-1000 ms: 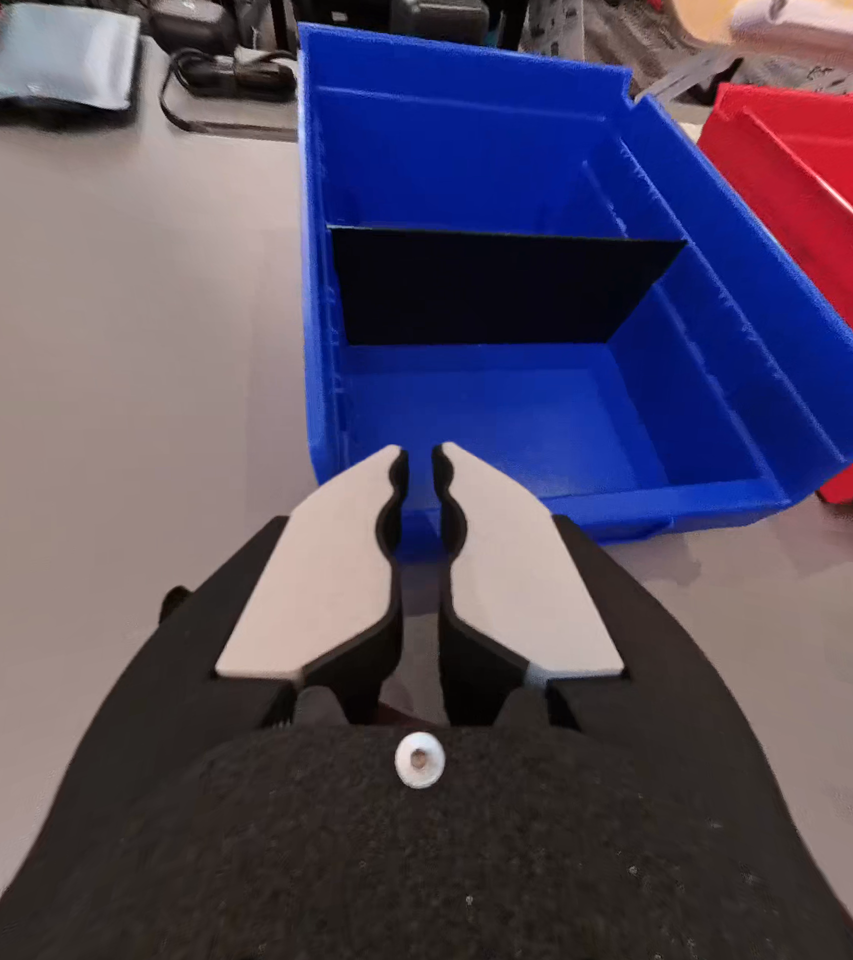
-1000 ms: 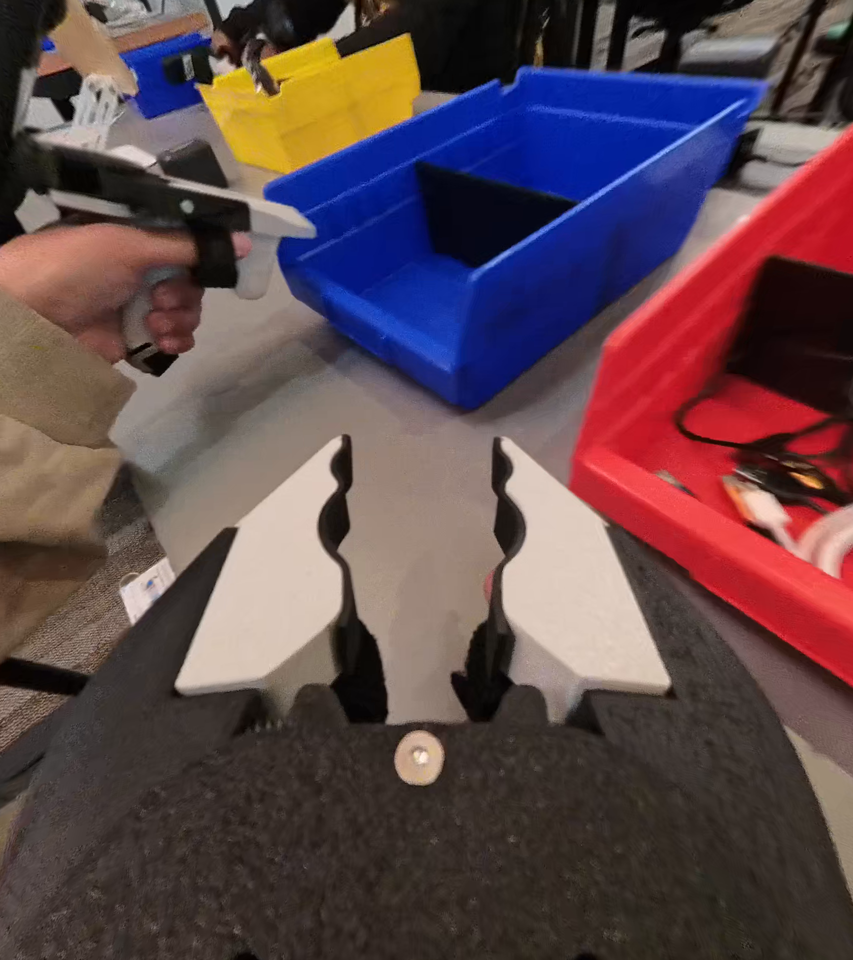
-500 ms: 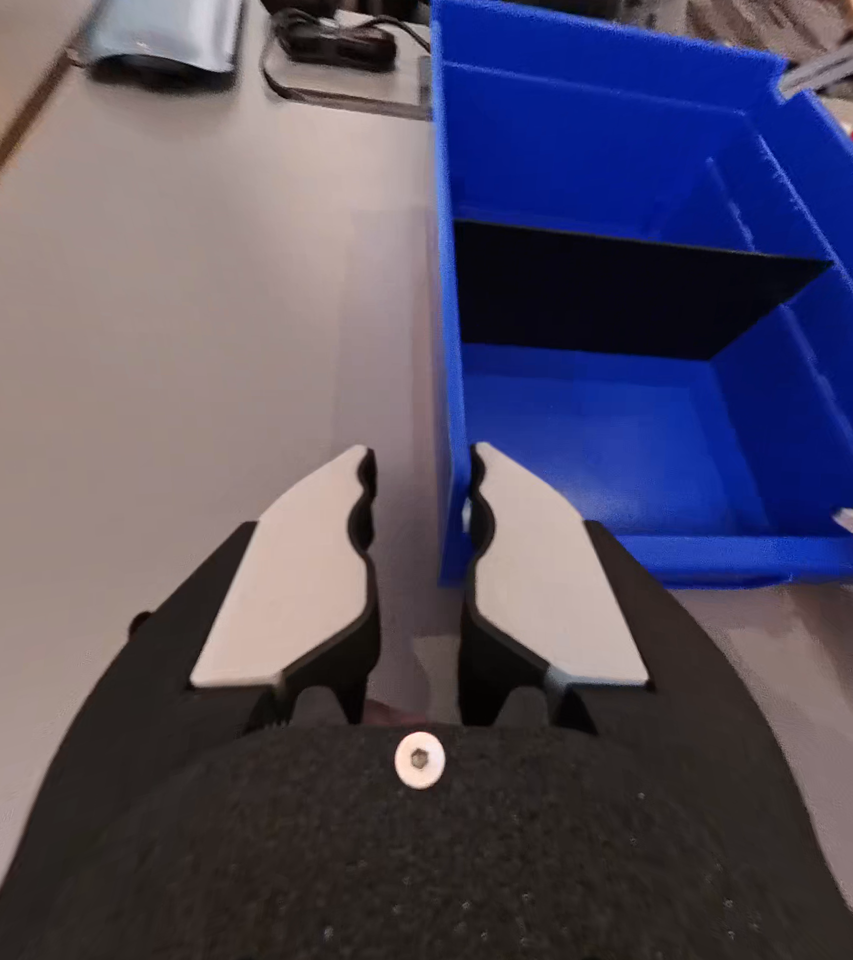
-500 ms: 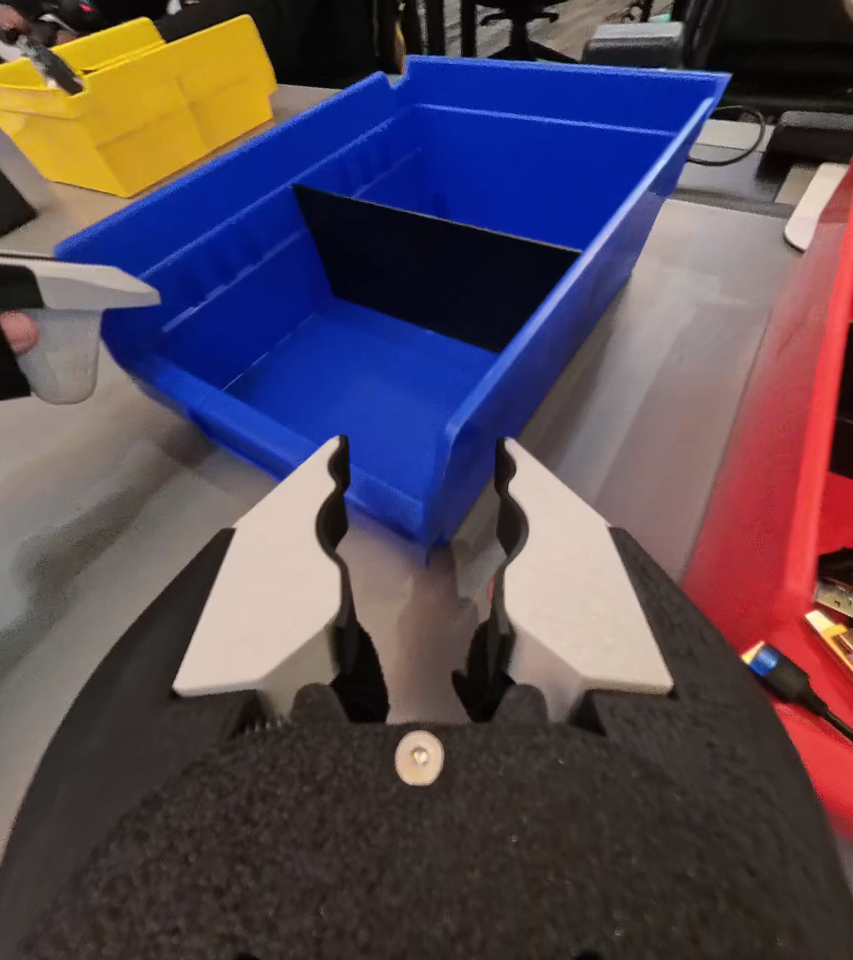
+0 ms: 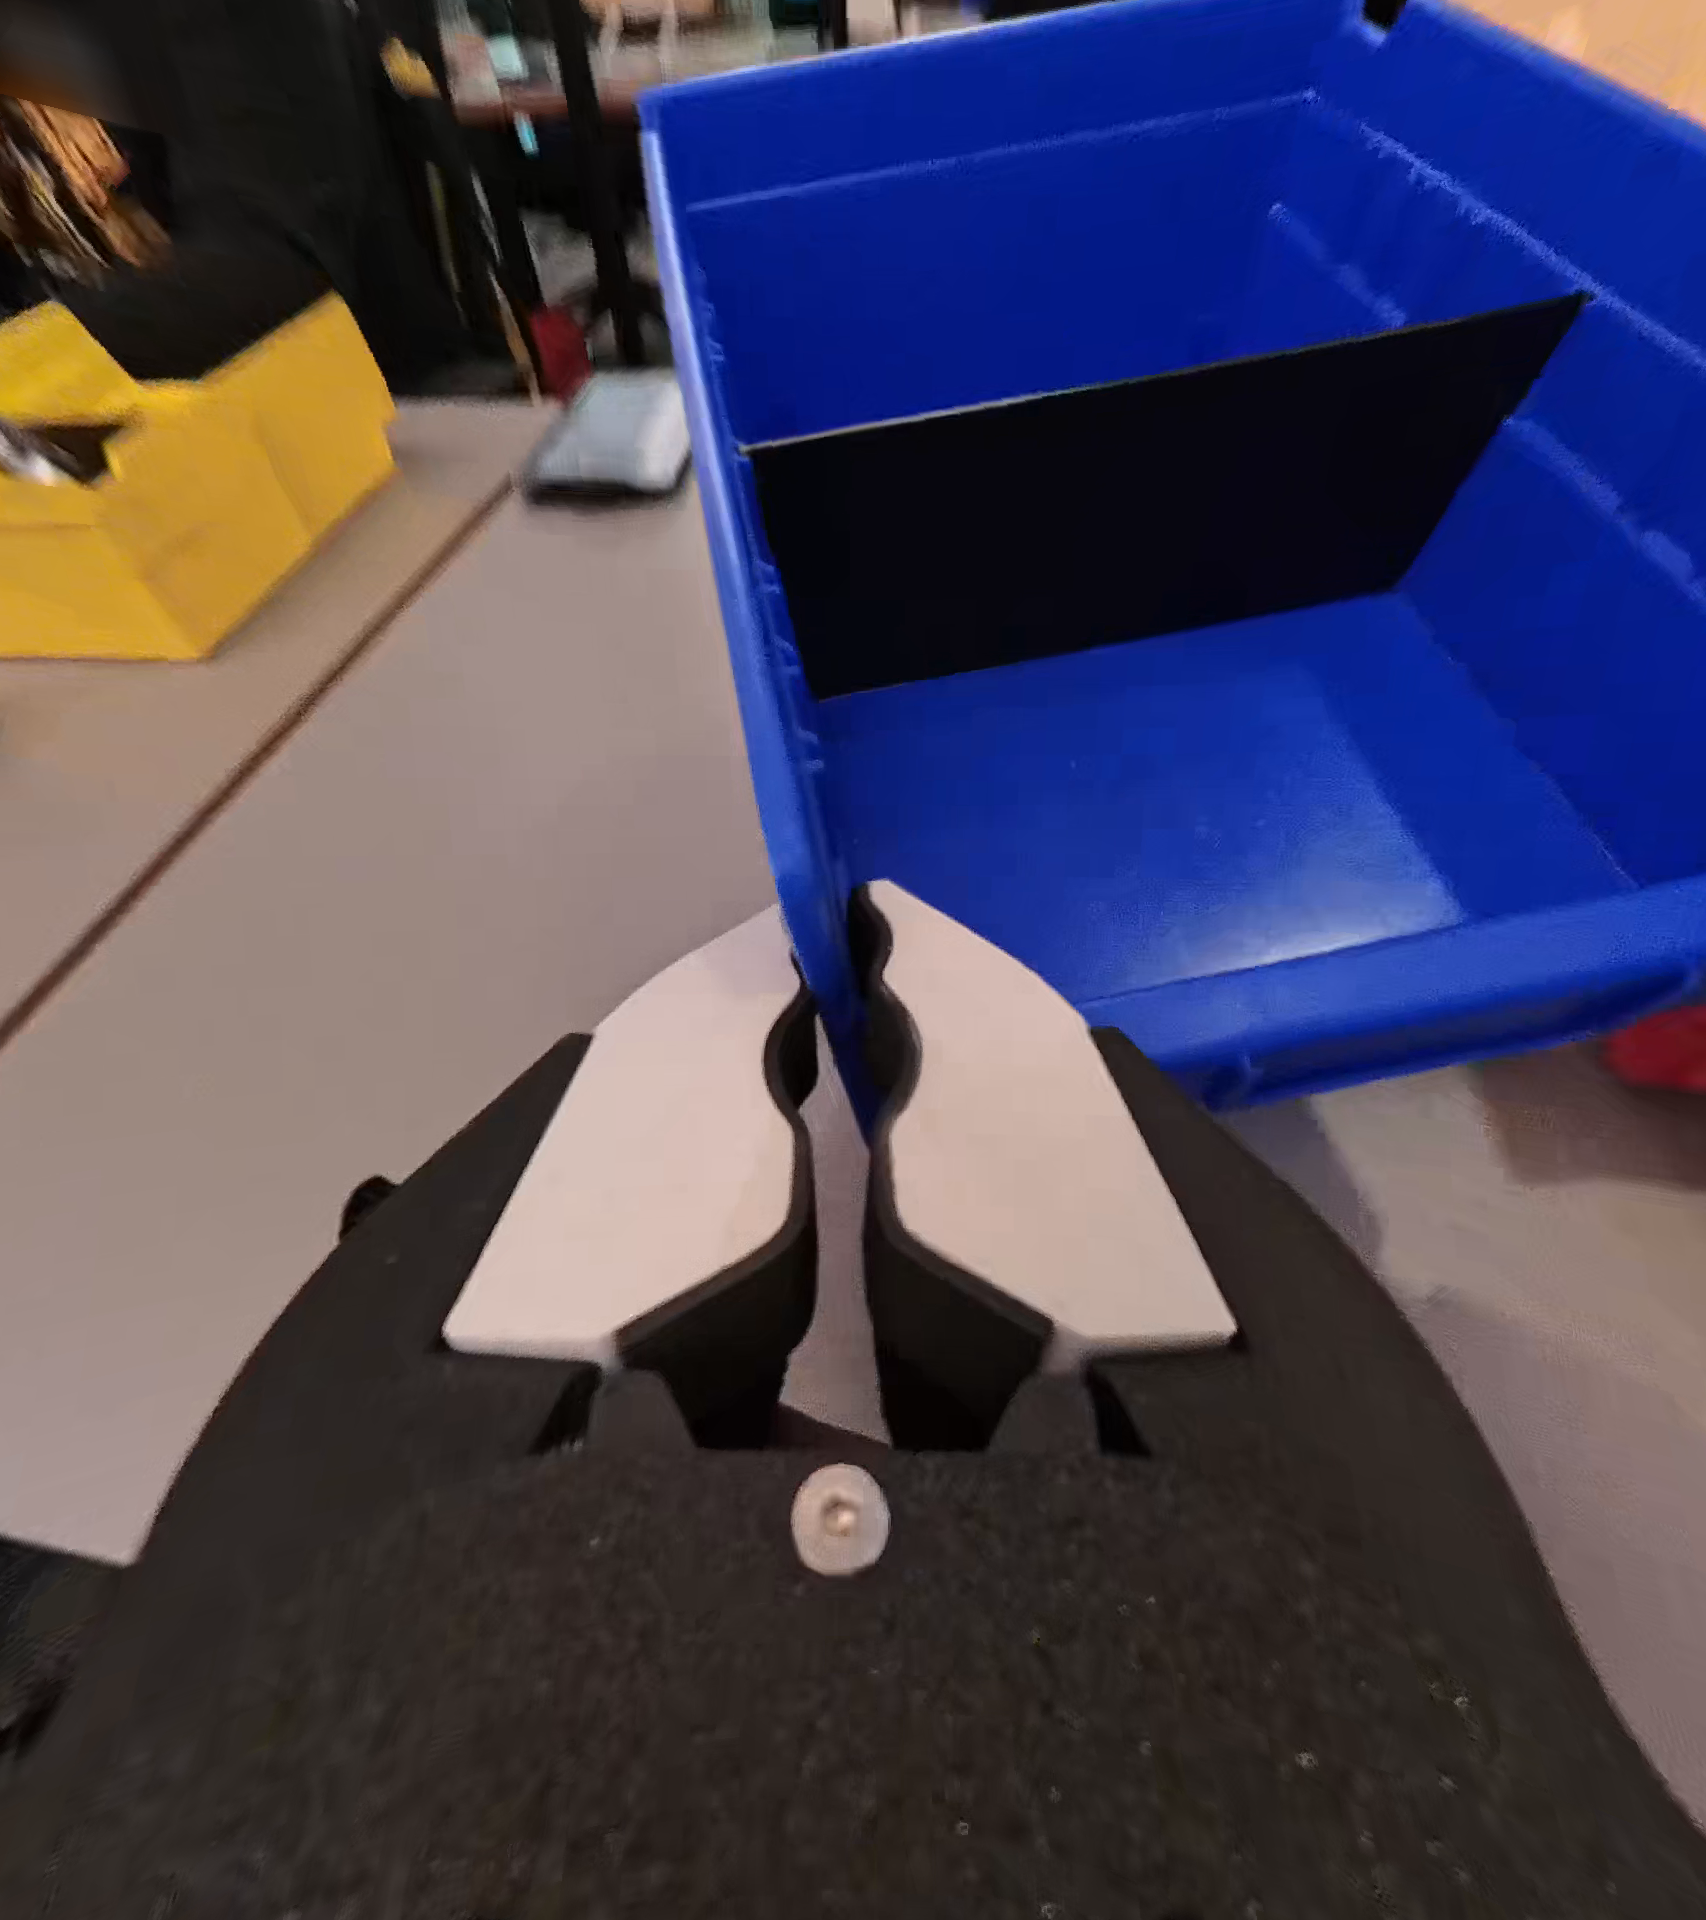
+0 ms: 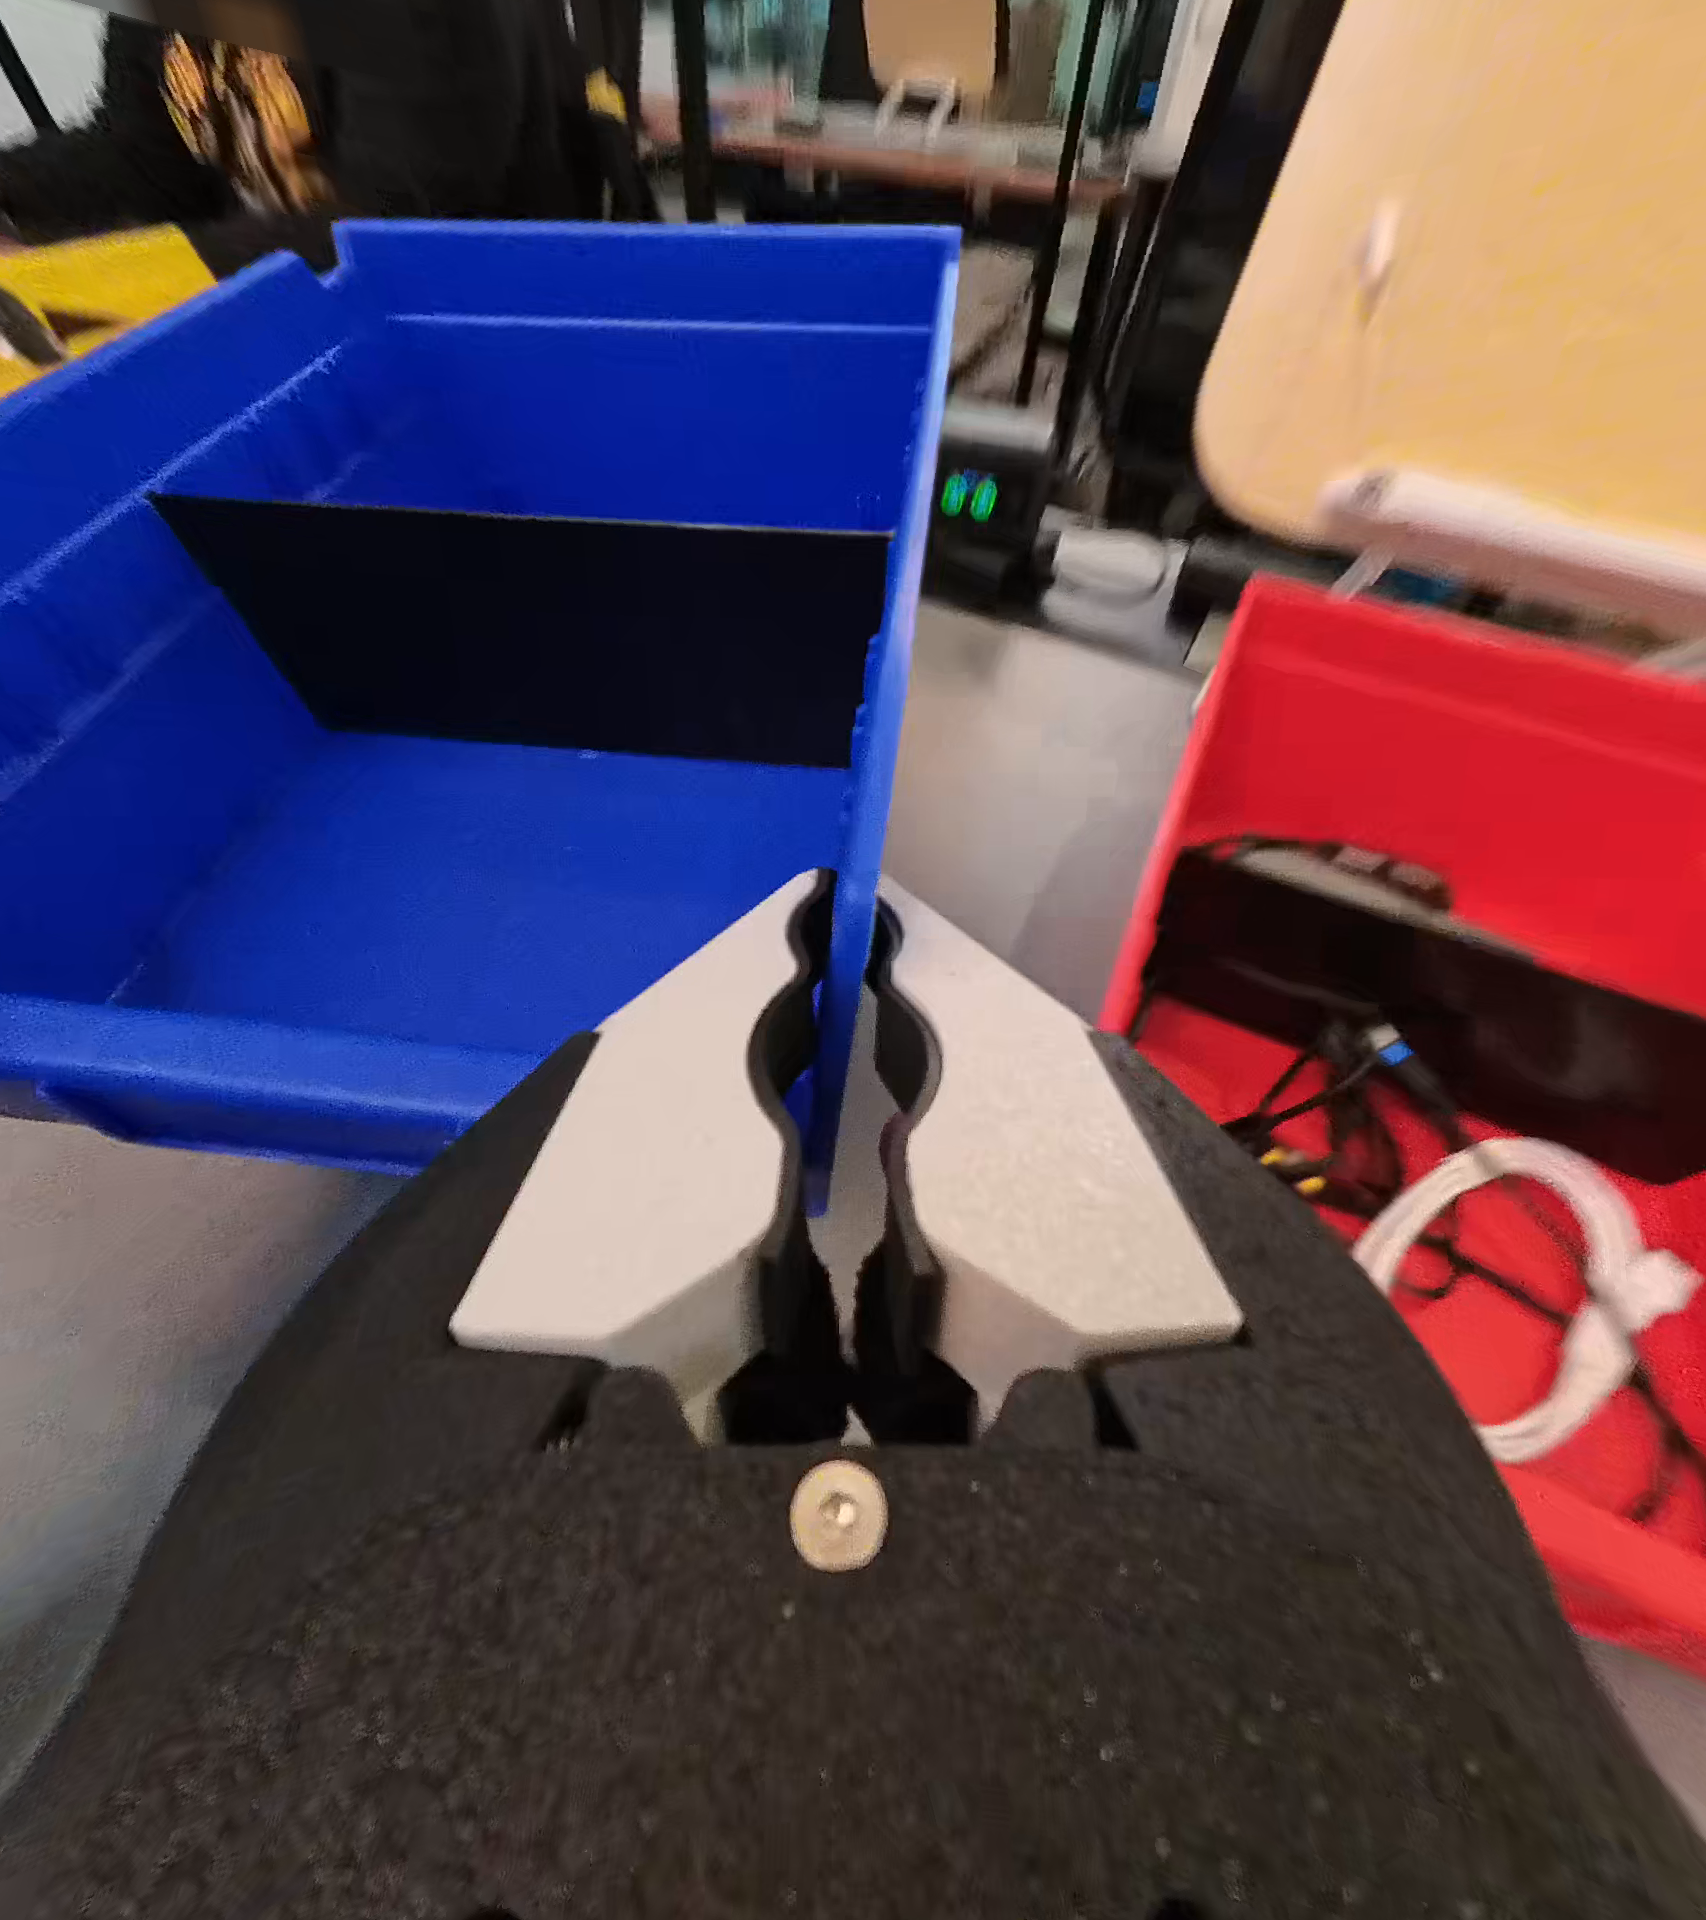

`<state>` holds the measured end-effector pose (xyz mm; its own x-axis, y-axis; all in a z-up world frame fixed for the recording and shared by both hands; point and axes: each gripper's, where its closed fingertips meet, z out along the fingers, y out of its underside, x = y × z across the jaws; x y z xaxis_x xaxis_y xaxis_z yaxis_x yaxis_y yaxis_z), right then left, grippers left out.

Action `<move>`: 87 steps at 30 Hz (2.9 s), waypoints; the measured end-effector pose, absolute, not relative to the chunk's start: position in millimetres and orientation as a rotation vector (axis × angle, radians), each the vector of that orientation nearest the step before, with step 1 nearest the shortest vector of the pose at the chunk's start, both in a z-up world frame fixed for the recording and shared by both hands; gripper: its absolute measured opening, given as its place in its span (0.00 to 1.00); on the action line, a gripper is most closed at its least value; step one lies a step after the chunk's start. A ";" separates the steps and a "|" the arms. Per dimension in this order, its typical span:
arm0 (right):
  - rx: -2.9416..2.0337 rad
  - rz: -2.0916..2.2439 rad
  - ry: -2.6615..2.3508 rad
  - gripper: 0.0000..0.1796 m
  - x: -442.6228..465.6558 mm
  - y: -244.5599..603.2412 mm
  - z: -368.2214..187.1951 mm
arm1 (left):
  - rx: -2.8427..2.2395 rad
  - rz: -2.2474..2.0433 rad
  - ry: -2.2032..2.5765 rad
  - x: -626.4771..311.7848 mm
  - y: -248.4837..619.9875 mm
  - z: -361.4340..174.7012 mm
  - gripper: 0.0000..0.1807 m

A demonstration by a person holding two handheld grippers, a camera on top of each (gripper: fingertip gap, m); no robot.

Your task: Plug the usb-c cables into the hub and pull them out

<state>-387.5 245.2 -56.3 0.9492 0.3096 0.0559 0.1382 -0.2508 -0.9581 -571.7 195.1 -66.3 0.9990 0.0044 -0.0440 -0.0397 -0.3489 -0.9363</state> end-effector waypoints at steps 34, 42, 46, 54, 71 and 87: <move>-1.905 -0.177 0.208 0.03 182.2 172.3 -135.4 | -1.940 -0.448 0.942 -9.2 181.1 -141.3 0.15; -1.921 -0.317 0.238 0.15 195.3 166.3 -125.7 | -1.899 -0.667 0.793 -133.2 154.0 -84.8 0.24; -1.732 -0.340 0.135 0.17 143.4 142.6 -54.0 | -1.855 -0.325 0.478 -264.1 212.7 -67.0 0.29; -1.901 0.341 -0.006 0.29 -109.2 197.4 -99.0 | -2.086 -0.312 0.427 -313.8 263.0 -126.1 0.24; -1.828 -0.031 0.025 0.02 -241.9 261.2 -94.1 | -2.028 -0.115 0.328 -444.0 284.4 -113.1 0.02; -1.981 0.494 -0.481 0.16 -363.2 266.4 -104.6 | -2.045 -0.193 0.044 -564.8 300.8 -125.3 0.10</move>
